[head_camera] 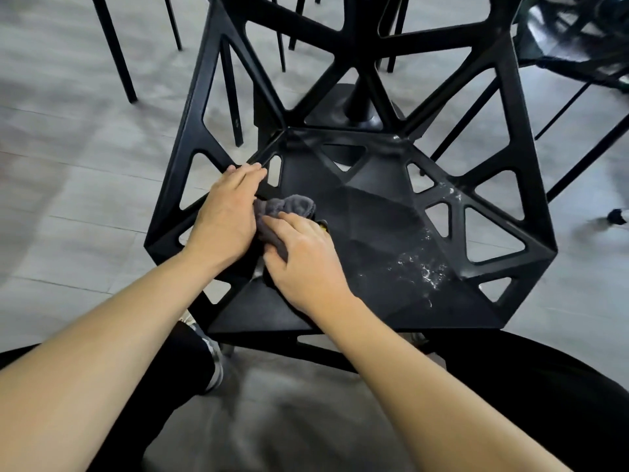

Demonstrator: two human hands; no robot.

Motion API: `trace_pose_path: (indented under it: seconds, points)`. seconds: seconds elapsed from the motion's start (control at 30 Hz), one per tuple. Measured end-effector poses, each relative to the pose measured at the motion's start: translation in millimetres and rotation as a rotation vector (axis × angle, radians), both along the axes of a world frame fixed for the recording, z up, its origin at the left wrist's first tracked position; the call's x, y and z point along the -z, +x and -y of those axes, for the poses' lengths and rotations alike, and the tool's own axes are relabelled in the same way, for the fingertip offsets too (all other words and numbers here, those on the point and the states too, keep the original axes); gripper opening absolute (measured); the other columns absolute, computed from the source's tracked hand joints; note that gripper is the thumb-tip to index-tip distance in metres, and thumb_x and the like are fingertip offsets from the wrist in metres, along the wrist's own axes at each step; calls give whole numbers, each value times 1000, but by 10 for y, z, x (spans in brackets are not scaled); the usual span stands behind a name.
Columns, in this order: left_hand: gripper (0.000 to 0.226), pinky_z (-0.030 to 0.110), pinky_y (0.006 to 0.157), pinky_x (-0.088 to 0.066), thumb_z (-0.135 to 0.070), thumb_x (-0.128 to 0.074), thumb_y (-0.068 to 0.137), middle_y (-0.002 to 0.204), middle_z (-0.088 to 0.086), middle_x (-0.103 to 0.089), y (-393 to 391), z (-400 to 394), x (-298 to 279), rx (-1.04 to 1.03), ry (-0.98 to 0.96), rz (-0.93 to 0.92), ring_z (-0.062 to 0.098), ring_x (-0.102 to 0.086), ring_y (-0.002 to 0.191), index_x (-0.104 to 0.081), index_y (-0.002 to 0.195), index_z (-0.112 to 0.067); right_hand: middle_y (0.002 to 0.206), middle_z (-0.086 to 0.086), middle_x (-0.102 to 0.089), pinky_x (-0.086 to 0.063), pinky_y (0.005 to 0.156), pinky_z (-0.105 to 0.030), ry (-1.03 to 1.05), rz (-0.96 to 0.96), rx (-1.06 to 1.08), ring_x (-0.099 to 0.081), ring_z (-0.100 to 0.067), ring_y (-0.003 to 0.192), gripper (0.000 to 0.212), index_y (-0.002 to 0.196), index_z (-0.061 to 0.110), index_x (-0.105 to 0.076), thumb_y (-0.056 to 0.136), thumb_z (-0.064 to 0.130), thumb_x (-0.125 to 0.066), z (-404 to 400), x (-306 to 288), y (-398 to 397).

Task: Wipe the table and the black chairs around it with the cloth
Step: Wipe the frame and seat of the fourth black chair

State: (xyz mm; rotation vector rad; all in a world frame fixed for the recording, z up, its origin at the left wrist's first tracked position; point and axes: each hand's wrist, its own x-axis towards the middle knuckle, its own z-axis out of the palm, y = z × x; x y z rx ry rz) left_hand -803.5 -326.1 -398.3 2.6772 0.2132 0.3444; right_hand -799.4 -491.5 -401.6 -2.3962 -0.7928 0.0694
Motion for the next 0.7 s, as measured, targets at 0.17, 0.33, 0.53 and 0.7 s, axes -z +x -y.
trace_pose_path:
  seconds: [0.17, 0.33, 0.53, 0.7]
  points:
    - [52, 47, 123, -20, -17, -28, 95, 144, 18, -52, -59, 26, -22, 123, 261, -124, 37, -41, 140, -57, 134, 0, 126, -7, -67, -43, 103, -43, -167, 77, 358, -59, -32, 118, 44, 123, 19, -69, 86, 33, -50, 857, 37, 703]
    - [51, 41, 125, -13, -8, -31, 94, 153, 16, -43, -83, 61, -29, 129, 265, -139, 33, -31, 147, -51, 140, -1, 126, -8, -66, -39, 104, -42, -212, 41, 446, -57, -32, 119, 42, 124, 18, -67, 90, 33, -48, 1077, 25, 823]
    - [55, 38, 123, -19, 14, -40, 85, 142, 18, -52, 4, 27, -137, 68, -25, -128, 33, -43, 136, -51, 137, 0, 124, -8, -67, -44, 102, -44, -62, 22, 185, -60, -31, 114, 48, 123, 17, -69, 85, 34, -45, -22, -45, -302]
    - [55, 37, 119, -27, 13, -35, 91, 144, 12, -51, -50, -40, -179, 40, -191, -114, 28, -41, 138, -53, 140, -7, 125, -2, -66, -42, 103, -40, -10, 31, 127, -57, -25, 117, 44, 128, 19, -66, 88, 33, -55, -154, -96, -641]
